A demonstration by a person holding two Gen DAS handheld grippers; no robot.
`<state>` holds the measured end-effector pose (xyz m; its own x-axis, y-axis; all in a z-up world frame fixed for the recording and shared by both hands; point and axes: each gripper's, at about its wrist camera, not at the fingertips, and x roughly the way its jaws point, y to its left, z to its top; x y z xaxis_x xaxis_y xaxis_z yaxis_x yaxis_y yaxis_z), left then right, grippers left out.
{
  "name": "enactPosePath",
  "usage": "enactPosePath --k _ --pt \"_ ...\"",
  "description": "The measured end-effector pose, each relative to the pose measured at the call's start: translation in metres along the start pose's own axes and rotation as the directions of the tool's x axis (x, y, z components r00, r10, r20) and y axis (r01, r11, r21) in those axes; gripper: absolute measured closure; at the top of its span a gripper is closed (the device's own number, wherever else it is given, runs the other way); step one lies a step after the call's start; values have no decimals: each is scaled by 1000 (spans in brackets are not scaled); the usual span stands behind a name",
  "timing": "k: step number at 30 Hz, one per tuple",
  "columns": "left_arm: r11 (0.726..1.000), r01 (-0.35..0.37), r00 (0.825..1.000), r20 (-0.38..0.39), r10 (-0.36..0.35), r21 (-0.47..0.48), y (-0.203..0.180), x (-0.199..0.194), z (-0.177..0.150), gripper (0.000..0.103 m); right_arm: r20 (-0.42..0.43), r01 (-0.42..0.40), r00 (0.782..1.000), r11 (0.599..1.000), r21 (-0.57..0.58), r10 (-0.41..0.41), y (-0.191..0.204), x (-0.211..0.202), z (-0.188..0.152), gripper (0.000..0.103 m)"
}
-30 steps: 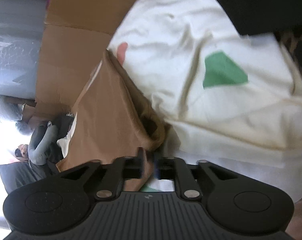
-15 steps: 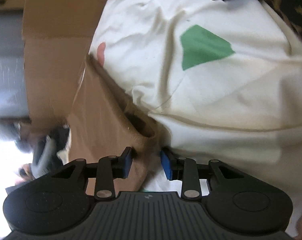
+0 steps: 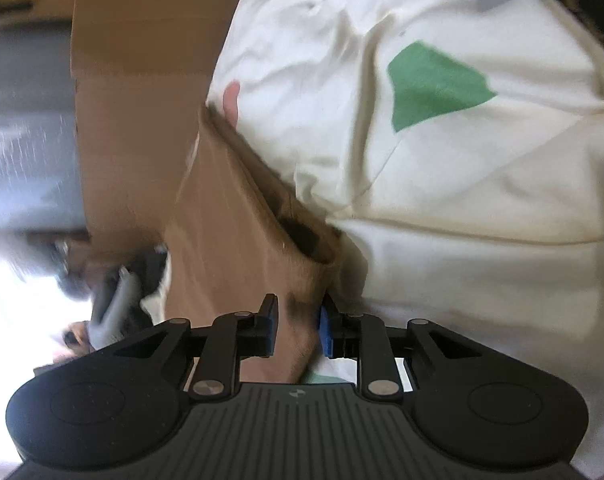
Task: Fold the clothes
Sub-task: 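Pinch the brown shirt corner again with the left tool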
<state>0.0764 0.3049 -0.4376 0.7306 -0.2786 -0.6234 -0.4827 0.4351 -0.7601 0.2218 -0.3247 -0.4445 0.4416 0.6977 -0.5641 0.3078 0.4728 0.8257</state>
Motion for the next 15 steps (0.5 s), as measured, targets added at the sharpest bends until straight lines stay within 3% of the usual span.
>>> enactPosePath --k 8,10,11,12,14,15 --pt "998 15 999 44 -13 -58 3 6 8 59 31 -21 999 999 -38 22 4 9 10 81" --pt "998 8 999 44 -5 -61 3 8 9 71 33 -21 999 998 -53 22 7 12 11 81" --pt "998 -2 999 38 4 -59 3 9 9 85 34 -21 999 998 -52 23 7 13 11 81" --pt "998 -10 999 32 12 -60 4 10 8 90 34 -22 999 998 -51 24 7 14 12 87" --pt "998 -22 999 26 24 -59 4 10 8 94 44 -16 999 999 -47 18 8 12 13 101" --pt "997 -25 999 25 27 -67 4 8 9 95 49 -12 999 999 -44 14 9 10 14 101"
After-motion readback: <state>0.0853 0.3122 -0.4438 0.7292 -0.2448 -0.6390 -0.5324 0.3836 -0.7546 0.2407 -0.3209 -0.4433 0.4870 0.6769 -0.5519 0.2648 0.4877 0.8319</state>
